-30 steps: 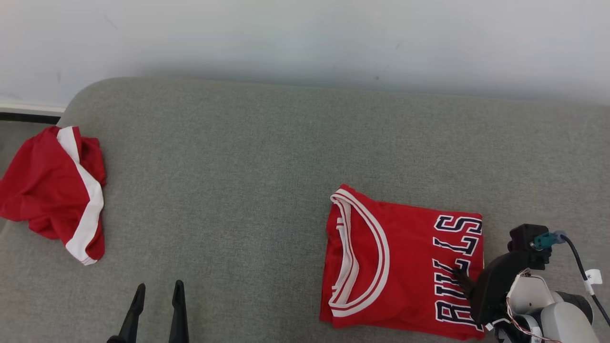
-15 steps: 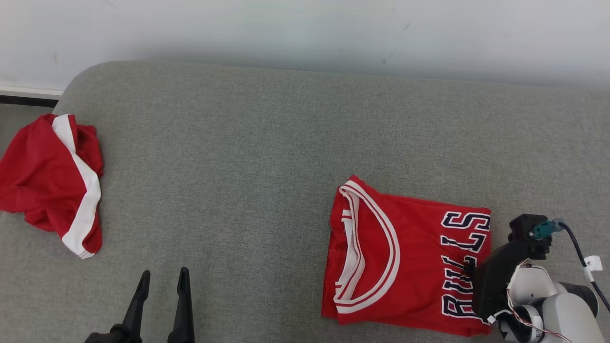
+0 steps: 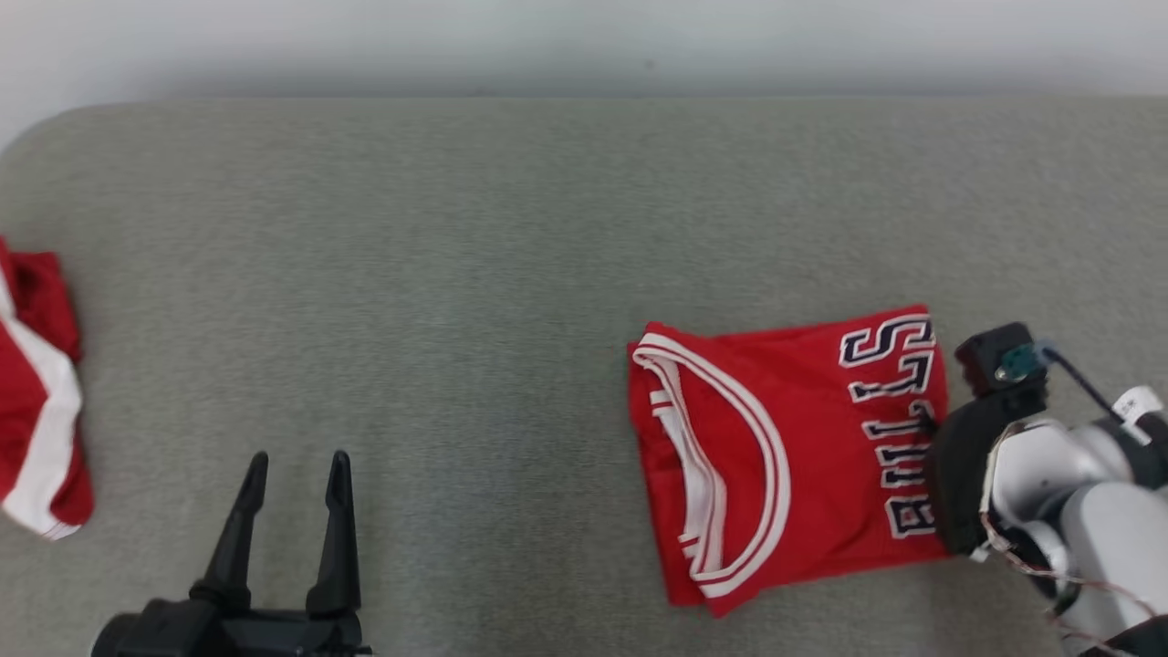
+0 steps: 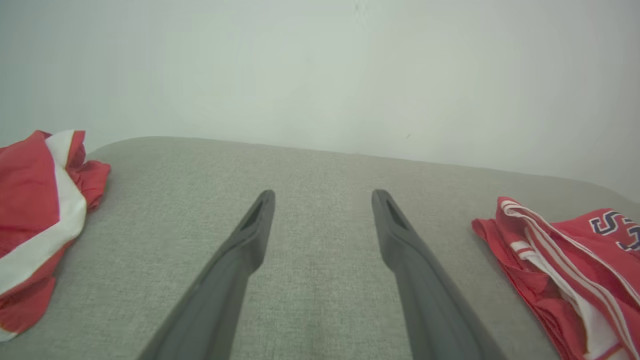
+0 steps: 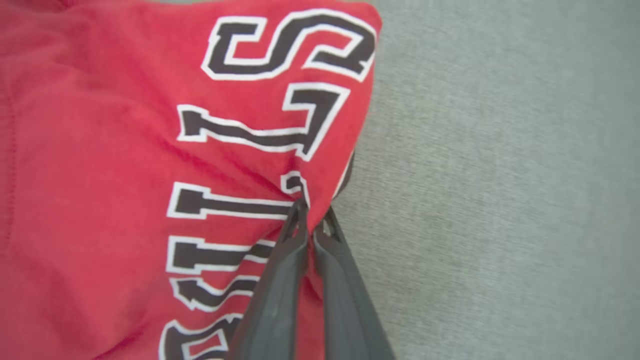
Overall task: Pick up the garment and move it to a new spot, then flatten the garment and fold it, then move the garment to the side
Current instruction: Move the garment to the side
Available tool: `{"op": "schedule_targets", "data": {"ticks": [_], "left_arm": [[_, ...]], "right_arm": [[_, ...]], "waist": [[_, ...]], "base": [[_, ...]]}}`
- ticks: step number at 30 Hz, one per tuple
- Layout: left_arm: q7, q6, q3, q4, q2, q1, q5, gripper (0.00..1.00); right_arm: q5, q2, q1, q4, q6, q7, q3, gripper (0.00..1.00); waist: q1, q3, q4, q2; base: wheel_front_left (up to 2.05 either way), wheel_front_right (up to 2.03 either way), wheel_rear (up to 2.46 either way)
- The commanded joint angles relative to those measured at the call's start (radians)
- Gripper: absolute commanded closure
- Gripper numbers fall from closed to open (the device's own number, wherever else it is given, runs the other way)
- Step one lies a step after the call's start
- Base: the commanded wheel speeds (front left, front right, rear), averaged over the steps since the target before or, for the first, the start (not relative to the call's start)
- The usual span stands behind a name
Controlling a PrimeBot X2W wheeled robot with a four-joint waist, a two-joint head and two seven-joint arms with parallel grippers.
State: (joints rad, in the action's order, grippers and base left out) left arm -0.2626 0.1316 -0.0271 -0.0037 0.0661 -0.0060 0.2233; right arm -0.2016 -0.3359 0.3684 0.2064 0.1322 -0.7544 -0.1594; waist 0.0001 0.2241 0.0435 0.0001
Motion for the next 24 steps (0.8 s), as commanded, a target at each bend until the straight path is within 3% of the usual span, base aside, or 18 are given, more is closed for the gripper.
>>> {"op": "schedule_targets", "data": {"ticks": [1,12,17,24], "left_arm": [[-0.003,-0.002,0.004,-0.019,0.013,-0.020,-0.011,0.00],[-0.003,-0.002,0.018,-0.121,0.082,-0.061,-0.038,0.00],[-0.003,-0.002,0.007,-0.167,0.120,-0.084,-0.054,0.00],[-0.003,-0.002,-0.006,-0.221,0.163,-0.105,-0.067,0.00]], "right_arm": [[-0.021,-0.053,0.028,-0.012,-0.003,0.012,-0.028,1.00],[-0.076,-0.270,0.192,0.038,-0.003,0.121,-0.203,1.00],[-0.075,-0.321,0.263,0.103,-0.003,0.220,-0.207,1.00],[-0.044,-0.358,0.318,0.179,-0.003,0.356,-0.167,1.00]], "waist": [[-0.0001,0.057,-0.091,-0.0001],[-0.0001,0.152,-0.296,-0.0001],[-0.0001,0.204,-0.356,-0.0001],[-0.0001,0.266,-0.387,-0.0001]], "base": [[0.00,0.00,0.00],[0.00,0.00,0.00],[0.00,0.00,0.00],[0.00,0.00,0.00]]}}
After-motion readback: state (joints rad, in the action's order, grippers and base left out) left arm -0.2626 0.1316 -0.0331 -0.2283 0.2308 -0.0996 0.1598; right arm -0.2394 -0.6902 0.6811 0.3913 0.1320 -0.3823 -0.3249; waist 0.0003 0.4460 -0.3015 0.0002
